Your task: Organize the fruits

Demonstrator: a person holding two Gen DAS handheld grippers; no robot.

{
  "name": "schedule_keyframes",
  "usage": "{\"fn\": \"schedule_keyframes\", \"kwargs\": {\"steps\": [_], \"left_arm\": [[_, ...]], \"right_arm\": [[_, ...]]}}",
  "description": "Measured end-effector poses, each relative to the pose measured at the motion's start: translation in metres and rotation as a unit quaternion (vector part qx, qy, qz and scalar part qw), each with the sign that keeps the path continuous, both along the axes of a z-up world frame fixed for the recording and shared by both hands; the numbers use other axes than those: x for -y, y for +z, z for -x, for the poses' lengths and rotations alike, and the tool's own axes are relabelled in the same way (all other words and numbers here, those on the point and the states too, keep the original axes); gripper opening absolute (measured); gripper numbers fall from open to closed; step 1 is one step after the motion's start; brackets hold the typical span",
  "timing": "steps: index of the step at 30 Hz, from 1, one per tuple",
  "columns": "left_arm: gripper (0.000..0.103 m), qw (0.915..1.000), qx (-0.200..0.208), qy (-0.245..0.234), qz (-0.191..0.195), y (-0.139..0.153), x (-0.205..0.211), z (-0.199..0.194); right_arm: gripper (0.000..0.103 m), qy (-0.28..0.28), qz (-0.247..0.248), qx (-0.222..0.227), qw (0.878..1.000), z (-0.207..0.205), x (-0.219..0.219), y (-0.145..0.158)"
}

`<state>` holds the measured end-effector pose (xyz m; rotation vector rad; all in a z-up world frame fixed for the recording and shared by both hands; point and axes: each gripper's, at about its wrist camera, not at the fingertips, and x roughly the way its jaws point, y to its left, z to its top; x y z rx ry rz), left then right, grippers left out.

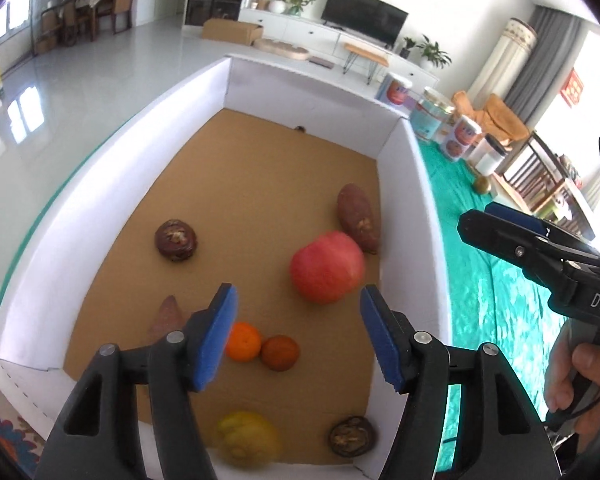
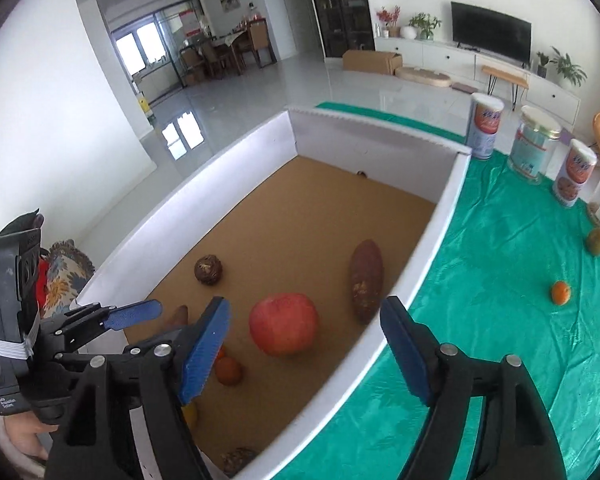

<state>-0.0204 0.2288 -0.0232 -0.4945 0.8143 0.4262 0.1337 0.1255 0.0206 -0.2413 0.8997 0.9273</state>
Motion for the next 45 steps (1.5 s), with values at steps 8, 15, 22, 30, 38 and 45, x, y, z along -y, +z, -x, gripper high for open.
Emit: {"fn": "schedule_keyframes", "kwargs": {"steps": [8,15,22,30,38,45], "left_arm": [[0.072,0.9853,0.033,-0.168,-0.009,0.021,0.125,-0.052],[0.072,0.9649,-0.006,-0.263,-0.004,-0.019,0.214,-0.129],[0.072,0.9720,-0.043,-0.227,-0.043,-0.086,0.232,-0.203],[0.074,0.9712,-0.035,-0.201,-0.124,-0.113,0.226,-0.220],[0.086,0.9722,-0.045,-0.192,-0.127,-0.117,0.223,-0.223],[0.089,0.9726,-0.043,-0.194,-0.121,-0.117,0.222,-0.222]], "right_arm": [[0.098,-0.186,0.056,-0.007,0.981,-0.045,0.186,-0.078],[0.098,-0.347,0.113,0.001,0.931,-0.050,0.328,-0.131],[0.098,-0.413,0.098,0.006,0.905,-0.055,0.364,-0.135],[0.103,-0.404,0.114,0.005,0.908,-0.057,0.357,-0.146],[0.103,-0.404,0.114,0.005,0.908,-0.056,0.356,-0.147],[0.103,-0.404,0.113,0.005,0.908,-0.056,0.357,-0.147]]}}
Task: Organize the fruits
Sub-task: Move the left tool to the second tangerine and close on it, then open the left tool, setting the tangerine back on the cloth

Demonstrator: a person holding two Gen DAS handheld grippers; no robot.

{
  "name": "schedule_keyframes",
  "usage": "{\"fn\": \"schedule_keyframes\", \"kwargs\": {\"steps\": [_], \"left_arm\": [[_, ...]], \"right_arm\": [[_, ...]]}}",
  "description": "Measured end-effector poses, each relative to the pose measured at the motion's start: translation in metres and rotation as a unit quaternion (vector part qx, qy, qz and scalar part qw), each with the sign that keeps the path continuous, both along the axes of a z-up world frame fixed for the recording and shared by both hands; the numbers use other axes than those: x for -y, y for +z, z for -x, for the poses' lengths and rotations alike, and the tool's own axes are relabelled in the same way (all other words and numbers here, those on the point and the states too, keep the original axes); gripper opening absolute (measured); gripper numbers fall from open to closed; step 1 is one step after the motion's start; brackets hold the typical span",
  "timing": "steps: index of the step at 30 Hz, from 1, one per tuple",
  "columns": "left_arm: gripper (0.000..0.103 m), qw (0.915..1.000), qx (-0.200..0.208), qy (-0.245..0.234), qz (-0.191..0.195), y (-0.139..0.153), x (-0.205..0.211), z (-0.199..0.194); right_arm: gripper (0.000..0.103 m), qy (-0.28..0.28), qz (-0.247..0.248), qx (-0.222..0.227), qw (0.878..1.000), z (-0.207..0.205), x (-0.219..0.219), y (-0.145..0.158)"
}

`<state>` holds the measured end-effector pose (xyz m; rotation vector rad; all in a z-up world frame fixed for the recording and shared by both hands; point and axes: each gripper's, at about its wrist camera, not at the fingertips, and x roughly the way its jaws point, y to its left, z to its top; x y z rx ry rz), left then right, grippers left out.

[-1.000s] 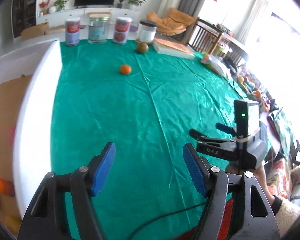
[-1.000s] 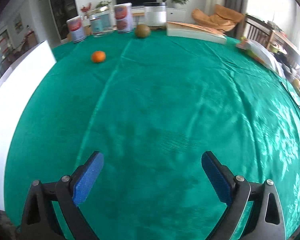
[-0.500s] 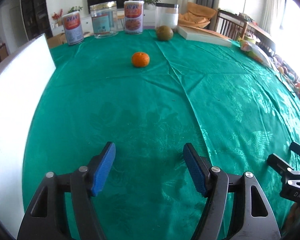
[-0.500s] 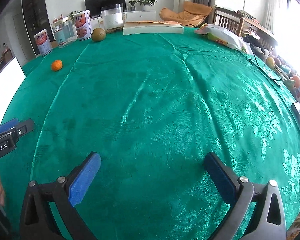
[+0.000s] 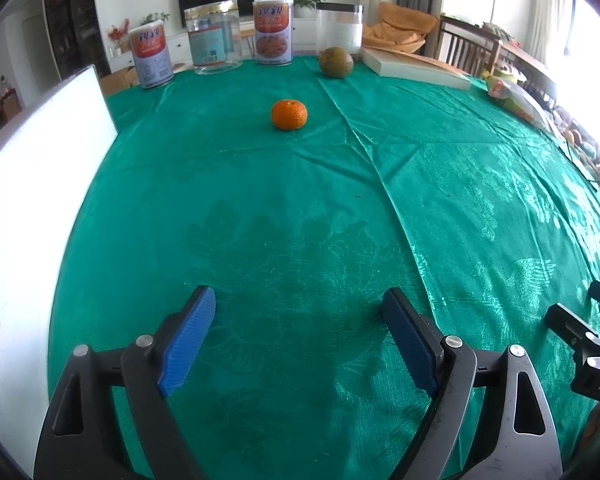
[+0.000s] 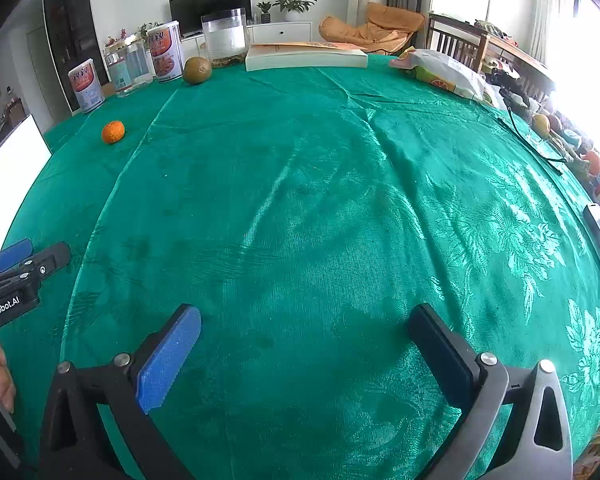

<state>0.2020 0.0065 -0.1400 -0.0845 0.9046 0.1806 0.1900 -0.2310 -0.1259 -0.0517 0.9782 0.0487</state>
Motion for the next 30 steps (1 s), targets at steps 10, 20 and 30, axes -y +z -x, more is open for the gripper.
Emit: {"fn": "schedule_keyframes", "kwargs": {"steps": [10,20,30], "left_arm": [[0.089,0.9914,0.033,0.034,0.122,0.026,-0.039,-0.064],[0.086,0.9968,0.037,0.024,0.067,0.007,-0.046,-0.150],[0.029,0.9993,0.028,0.003,0.027,0.008,-0.039,-0.144]], "right_arm": [[0.103,0.001,0.000,0.000,1.000,0.000,0.000,0.000],[0.103,0.007,-0.001,0.000,1.000,-0.001,-0.001,-0.002],[0.103,0.009,-0.001,0.000,1.000,-0.003,-0.001,-0.002]]}}
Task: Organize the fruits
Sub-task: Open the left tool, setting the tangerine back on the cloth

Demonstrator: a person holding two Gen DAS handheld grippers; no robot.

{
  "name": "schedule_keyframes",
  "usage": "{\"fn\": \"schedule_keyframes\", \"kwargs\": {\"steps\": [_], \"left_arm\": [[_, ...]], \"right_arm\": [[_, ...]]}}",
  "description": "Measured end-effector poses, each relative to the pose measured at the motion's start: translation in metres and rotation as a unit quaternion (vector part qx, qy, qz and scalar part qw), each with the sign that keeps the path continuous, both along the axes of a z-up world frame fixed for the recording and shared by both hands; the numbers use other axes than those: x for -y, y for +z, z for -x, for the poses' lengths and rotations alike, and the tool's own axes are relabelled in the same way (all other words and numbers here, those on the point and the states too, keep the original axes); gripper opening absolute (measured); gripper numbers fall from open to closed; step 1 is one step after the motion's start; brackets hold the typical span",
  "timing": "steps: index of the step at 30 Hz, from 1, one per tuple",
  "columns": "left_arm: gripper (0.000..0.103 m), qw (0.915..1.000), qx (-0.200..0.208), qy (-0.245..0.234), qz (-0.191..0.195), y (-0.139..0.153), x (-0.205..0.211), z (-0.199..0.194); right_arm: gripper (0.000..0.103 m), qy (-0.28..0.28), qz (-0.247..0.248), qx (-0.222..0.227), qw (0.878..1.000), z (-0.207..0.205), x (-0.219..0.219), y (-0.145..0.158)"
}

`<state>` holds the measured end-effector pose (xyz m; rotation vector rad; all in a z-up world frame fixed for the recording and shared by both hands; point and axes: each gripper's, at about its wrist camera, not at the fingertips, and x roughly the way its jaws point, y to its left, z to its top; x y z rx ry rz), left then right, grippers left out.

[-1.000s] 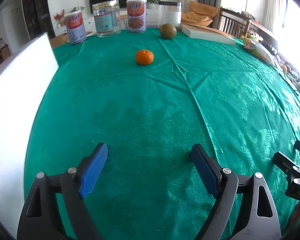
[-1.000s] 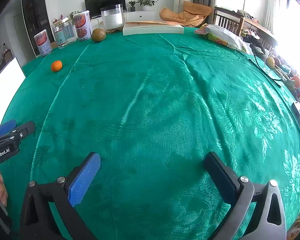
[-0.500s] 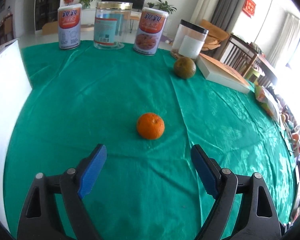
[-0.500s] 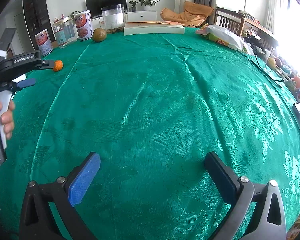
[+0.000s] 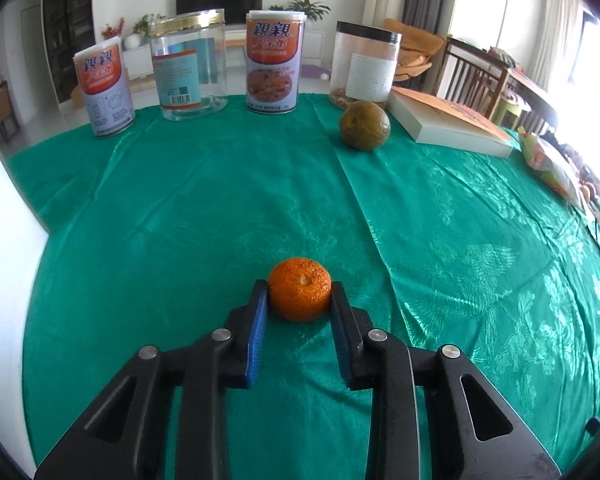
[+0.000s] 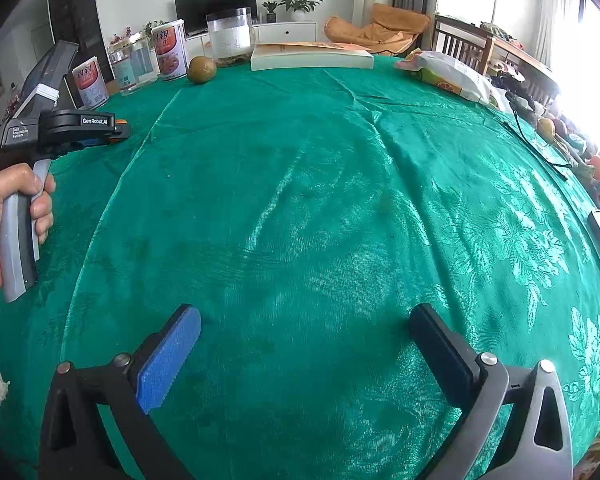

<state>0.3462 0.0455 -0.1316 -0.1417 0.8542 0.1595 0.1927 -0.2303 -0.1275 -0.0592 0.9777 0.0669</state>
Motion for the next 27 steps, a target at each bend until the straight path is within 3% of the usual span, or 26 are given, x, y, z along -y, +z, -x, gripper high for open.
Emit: {"fn": "schedule_keyframes", "kwargs": {"steps": [3,13,19,20,21,23,27], "left_arm": [[0.029,0.9999,0.000,-0.001,-0.011,0.005,0.004,0.018],[0.029,0.9994,-0.019,0.018,0.022,0.002,0.007,0.139],[0.036,0.9999,-0.011,0.009,0.001,-0.001,0.013,0.150],[0.045,0.9999,-0.009,0.007,-0.006,-0.002,0.014,0.149],[0.061,0.9999,-0.009,0.004,-0.014,-0.003,0.017,0.149],[0.077,0.9994,-0.021,0.001,-0.029,-0.006,0.021,0.146],[0.087,0.9992,-0.027,0.004,-0.030,-0.007,0.021,0.146]], "right_arm": [[0.103,0.000,0.000,0.000,1.000,0.000,0.000,0.000],[0.103,0.000,0.000,0.000,1.000,0.000,0.000,0.000],[0.103,0.000,0.000,0.000,1.000,0.000,0.000,0.000],[0.103,0.000,0.000,0.000,1.000,0.000,0.000,0.000],[0.103,-0.001,0.000,0.000,1.000,0.000,0.000,0.000],[0.103,-0.002,-0.001,0.000,1.000,0.001,0.000,0.000],[0.103,0.023,0.003,-0.011,1.000,-0.002,0.000,0.001]]}}
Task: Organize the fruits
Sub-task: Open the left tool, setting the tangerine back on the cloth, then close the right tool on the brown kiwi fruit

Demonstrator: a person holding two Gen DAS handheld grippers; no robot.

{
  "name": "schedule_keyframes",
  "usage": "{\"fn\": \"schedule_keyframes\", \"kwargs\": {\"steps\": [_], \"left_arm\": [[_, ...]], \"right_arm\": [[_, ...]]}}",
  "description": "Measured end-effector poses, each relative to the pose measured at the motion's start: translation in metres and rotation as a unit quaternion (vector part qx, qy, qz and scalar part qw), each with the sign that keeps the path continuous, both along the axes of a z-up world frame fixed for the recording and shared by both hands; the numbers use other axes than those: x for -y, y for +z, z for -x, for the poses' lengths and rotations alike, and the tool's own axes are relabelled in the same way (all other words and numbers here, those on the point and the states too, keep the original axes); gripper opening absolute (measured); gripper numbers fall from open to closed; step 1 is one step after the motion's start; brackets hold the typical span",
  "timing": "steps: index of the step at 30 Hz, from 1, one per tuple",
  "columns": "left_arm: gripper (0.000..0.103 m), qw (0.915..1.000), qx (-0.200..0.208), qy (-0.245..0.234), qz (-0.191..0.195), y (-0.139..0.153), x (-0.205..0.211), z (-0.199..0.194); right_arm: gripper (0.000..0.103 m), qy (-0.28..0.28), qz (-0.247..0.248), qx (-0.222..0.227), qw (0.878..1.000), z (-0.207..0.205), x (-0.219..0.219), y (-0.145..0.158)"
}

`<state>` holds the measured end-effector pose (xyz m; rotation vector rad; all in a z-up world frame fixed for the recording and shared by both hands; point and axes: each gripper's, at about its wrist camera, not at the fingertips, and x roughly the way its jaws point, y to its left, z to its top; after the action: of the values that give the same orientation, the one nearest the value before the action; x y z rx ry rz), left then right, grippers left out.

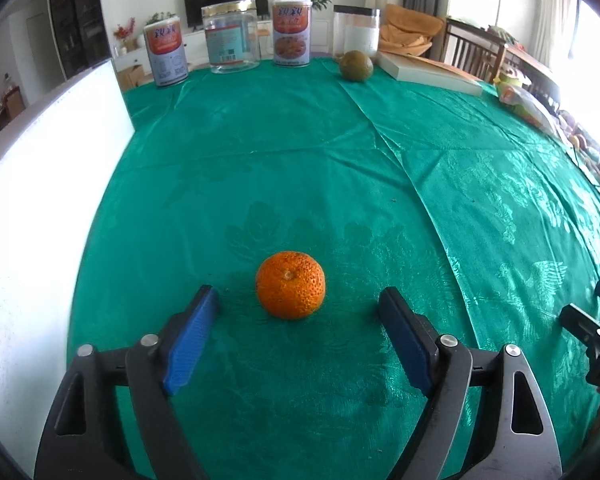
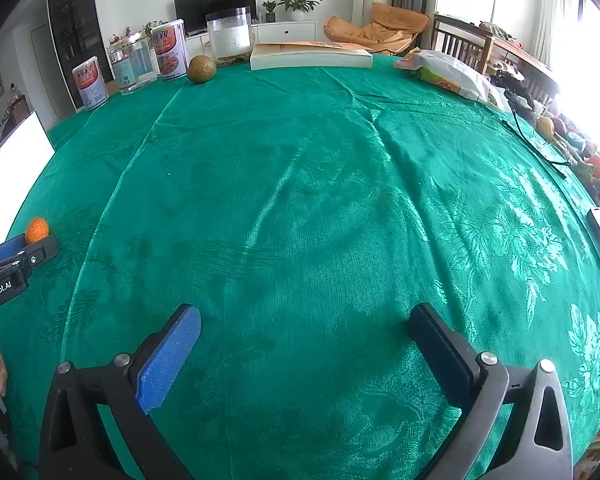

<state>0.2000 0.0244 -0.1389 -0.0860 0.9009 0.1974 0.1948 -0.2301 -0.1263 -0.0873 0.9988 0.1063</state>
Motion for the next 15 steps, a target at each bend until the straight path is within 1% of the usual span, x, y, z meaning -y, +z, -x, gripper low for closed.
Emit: {"fn": "schedule_keyframes", "kwargs": {"steps": [2,3,4,8,12,15], "left_arm": [[0.088,1.0000,-0.001,-0.001,-0.001,-0.001,0.000,0.000],[0.088,1.0000,-0.001,-0.001,-0.001,-0.001,0.000,0.000],[0.089,1.0000,-0.002,0.000,-0.001,-0.001,-0.001,0.000],[0.089,1.0000,-0.002,0.000,-0.002,-0.001,-0.001,0.000],[0.090,1.0000,-0.002,0.001,-0.003,-0.001,-0.001,0.000],[0.091,1.0000,-0.002,0.002,-0.003,-0.001,-0.001,0.000]], "right_arm": [[0.103,0.041,0.004,-0.023,0.999,-0.022,-0.005,0.001],[0.103,0.052,0.009,-0.030,0.998,-0.038,-0.008,0.002],[0.103,0.061,0.008,-0.027,0.998,-0.056,-0.011,0.005],[0.103,0.097,-0.045,0.008,0.994,-0.137,-0.032,0.023],[0.101,0.106,-0.092,0.016,0.990,-0.219,-0.067,0.029],[0.095,0.103,-0.144,0.020,0.984,-0.266,-0.095,0.031]]}}
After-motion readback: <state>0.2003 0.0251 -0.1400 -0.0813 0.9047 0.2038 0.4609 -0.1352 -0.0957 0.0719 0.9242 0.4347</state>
